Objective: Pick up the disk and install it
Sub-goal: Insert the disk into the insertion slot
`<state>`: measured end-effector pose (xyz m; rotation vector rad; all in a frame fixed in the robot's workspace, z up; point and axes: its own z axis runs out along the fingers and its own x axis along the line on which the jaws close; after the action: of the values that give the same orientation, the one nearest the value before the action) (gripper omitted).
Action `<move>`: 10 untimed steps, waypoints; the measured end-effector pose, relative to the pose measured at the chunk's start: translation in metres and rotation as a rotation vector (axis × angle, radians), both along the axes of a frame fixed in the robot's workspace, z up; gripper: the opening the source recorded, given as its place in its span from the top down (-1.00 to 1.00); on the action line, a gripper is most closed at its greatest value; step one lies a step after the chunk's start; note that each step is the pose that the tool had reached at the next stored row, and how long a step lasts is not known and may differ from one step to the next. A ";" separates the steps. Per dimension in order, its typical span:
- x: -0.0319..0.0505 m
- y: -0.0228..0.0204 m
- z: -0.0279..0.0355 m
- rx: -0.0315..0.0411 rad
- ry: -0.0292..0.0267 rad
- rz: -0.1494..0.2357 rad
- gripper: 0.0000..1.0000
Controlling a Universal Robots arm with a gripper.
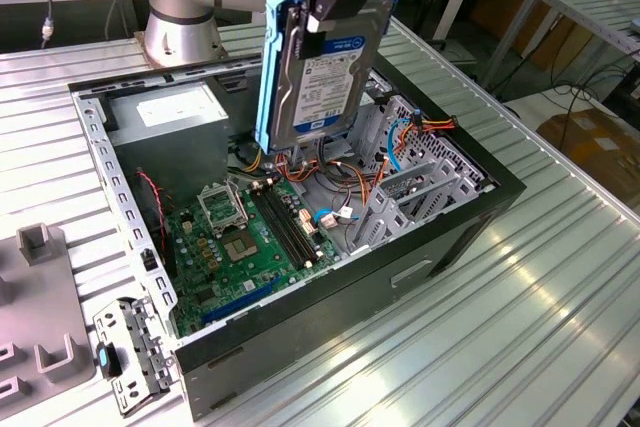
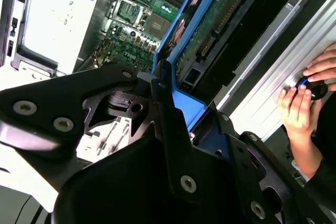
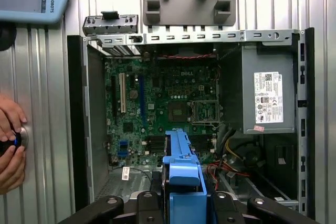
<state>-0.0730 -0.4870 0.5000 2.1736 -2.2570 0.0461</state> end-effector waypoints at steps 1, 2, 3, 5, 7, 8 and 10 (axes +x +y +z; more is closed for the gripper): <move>0.0038 -0.0001 0.0000 0.0001 0.0000 0.000 0.25; 0.0056 -0.0002 0.0000 0.0000 0.0000 0.000 0.25; 0.0078 -0.0002 0.0000 -0.0001 0.0001 0.000 0.25; 0.0122 -0.0003 0.0000 0.0000 0.0000 0.000 0.25; 0.0178 -0.0004 0.0000 -0.0001 0.0001 0.000 0.25; 0.0189 -0.0004 0.0000 0.0000 0.0000 0.000 0.25; 0.0232 -0.0004 0.0000 -0.0001 0.0000 0.000 0.25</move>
<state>-0.0499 -0.4874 0.5000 2.1734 -2.2570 0.0462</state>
